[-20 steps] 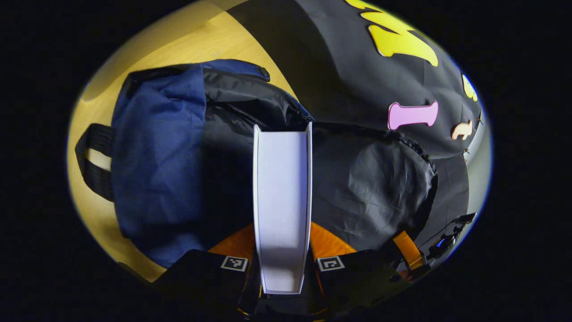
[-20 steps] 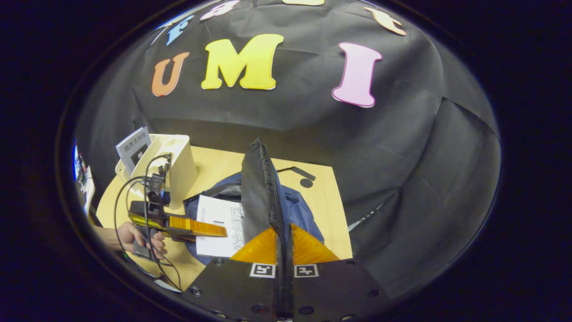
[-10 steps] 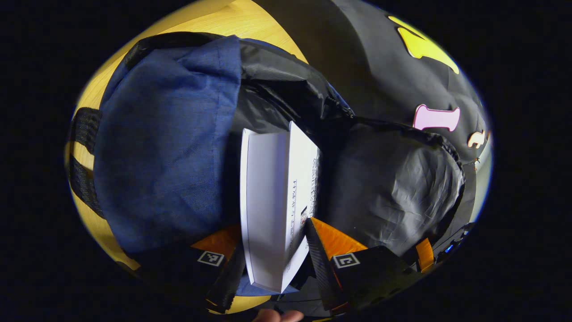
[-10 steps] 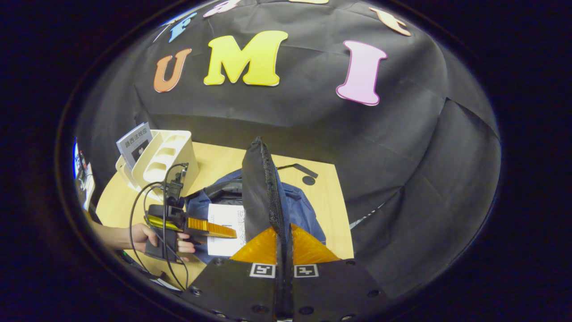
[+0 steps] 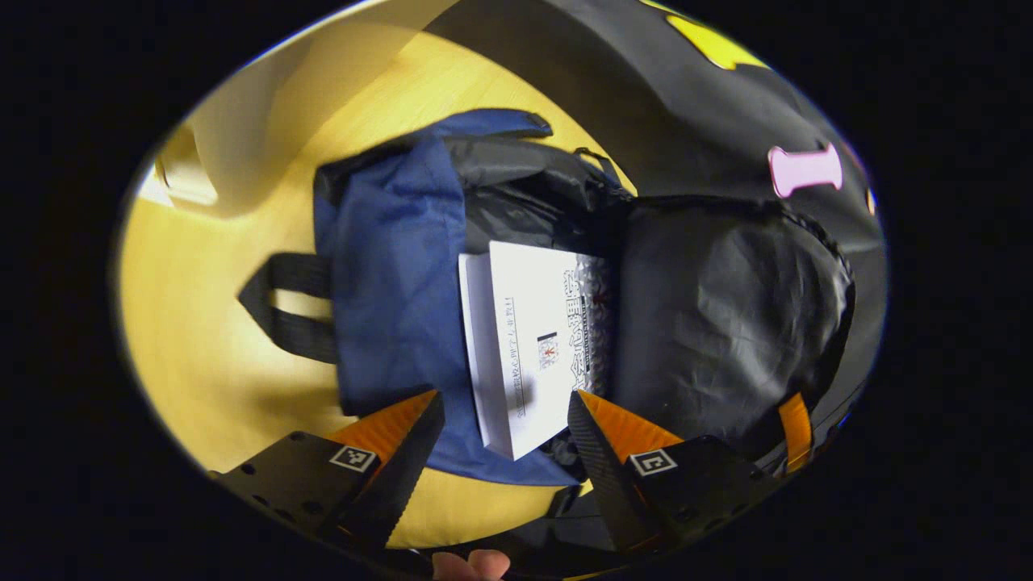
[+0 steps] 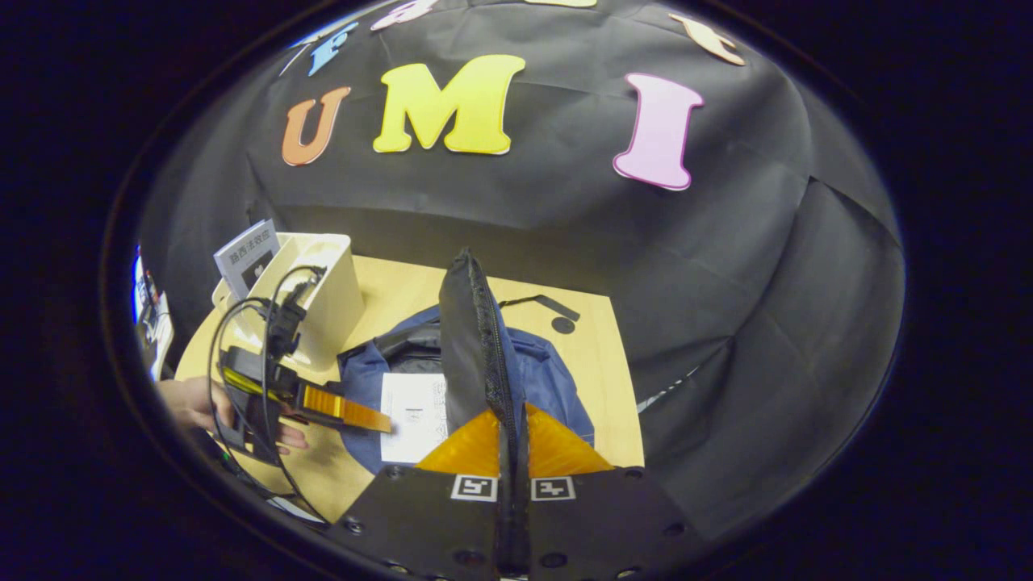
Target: Open the schoolbag, grab two books from the bookshelf and put them into the schoolbag.
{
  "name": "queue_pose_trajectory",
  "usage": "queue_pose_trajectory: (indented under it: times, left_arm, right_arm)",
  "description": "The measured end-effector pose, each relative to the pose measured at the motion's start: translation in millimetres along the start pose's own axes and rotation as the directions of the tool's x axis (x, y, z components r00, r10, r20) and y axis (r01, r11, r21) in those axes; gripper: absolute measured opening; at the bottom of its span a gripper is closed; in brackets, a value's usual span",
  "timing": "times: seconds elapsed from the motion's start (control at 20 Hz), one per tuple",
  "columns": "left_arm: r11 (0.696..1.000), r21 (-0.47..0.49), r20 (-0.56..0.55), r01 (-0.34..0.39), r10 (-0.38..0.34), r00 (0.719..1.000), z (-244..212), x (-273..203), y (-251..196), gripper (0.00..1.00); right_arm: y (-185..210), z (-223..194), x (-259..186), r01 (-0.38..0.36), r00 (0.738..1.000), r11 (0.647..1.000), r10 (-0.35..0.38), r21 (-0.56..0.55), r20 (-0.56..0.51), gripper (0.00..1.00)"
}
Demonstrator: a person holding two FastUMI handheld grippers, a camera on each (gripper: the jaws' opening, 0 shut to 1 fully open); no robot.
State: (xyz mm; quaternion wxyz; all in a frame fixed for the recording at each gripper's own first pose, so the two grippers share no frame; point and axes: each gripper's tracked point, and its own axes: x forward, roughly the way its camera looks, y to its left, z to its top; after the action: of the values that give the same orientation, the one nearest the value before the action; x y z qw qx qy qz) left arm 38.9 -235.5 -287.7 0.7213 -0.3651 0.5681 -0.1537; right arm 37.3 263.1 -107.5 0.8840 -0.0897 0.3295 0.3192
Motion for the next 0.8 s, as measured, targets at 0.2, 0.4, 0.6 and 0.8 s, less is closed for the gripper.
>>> queue_pose_trajectory:
  times: [0.2, 0.4, 0.6, 0.8]
  left_arm:
    - [0.98, 0.156, 0.08, -0.119, 0.108, 0.991, 7, -48, -5, 0.98]
    - [0.927, 0.254, 0.237, -0.274, 0.215, 0.947, 28, -102, 6, 0.98]
    - [0.872, 0.291, 0.41, -0.394, 0.258, 0.875, 53, -161, 14, 0.98]
    - [0.869, 0.253, 0.45, -0.424, 0.283, 0.847, 61, -207, 25, 0.98]
  right_arm:
    - [6, 1, -2, -0.009, 1.0, 1.0, 0.009, 0.004, 0.011, 0.01]
    - [10, 2, -4, -0.01, 1.0, 1.0, 0.01, 0.025, 0.024, 0.01]
    - [11, -1, -5, -0.006, 1.0, 1.0, 0.005, 0.031, 0.027, 0.01]
    - [14, -1, -5, -0.001, 1.0, 1.0, 0.0, 0.031, 0.031, 0.0]
